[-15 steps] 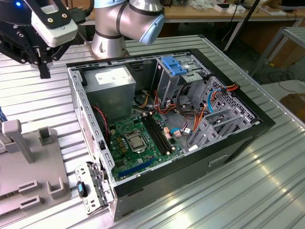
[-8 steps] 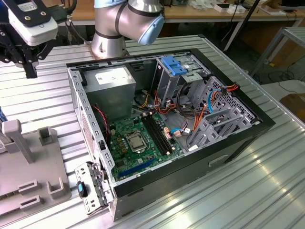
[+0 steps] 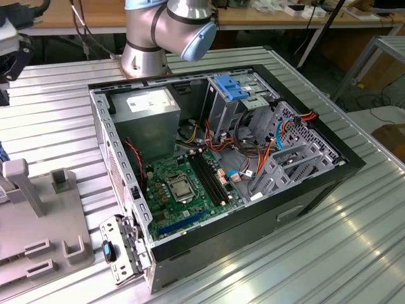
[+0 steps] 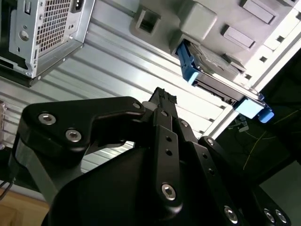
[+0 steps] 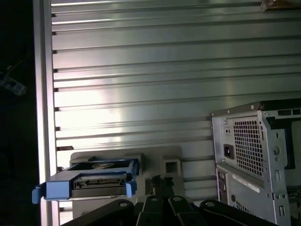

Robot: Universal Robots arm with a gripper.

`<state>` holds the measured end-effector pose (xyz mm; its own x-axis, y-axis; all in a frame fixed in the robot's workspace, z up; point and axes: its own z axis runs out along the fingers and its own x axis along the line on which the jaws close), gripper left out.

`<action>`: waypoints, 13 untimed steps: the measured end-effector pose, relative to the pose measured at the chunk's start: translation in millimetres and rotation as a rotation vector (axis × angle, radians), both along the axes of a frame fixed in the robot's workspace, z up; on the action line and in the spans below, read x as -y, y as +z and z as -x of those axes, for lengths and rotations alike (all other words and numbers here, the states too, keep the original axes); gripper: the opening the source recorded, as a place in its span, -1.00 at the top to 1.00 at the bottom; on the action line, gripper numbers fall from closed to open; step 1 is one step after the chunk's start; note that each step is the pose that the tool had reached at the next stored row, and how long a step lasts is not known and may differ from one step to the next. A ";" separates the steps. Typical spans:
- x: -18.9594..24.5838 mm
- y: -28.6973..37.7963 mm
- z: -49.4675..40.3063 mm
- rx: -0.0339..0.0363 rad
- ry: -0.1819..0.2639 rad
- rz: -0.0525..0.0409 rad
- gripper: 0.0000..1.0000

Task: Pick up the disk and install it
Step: 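Reach for the disk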

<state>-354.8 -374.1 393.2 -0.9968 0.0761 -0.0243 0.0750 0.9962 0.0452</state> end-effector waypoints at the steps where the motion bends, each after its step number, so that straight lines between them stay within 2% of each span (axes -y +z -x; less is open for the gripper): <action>1: 0.0 -0.1 5.0 0.0001 0.000 -0.0001 0.79; 2: 0.0 -0.2 12.0 0.0002 0.000 -0.0001 0.79; 6: 0.5 -0.4 24.7 0.0033 0.002 -0.0002 0.79; 10: 5.5 -0.9 28.4 0.0102 0.007 -0.0007 0.79; 13: 10.1 -2.2 32.7 0.0161 0.010 -0.0055 0.79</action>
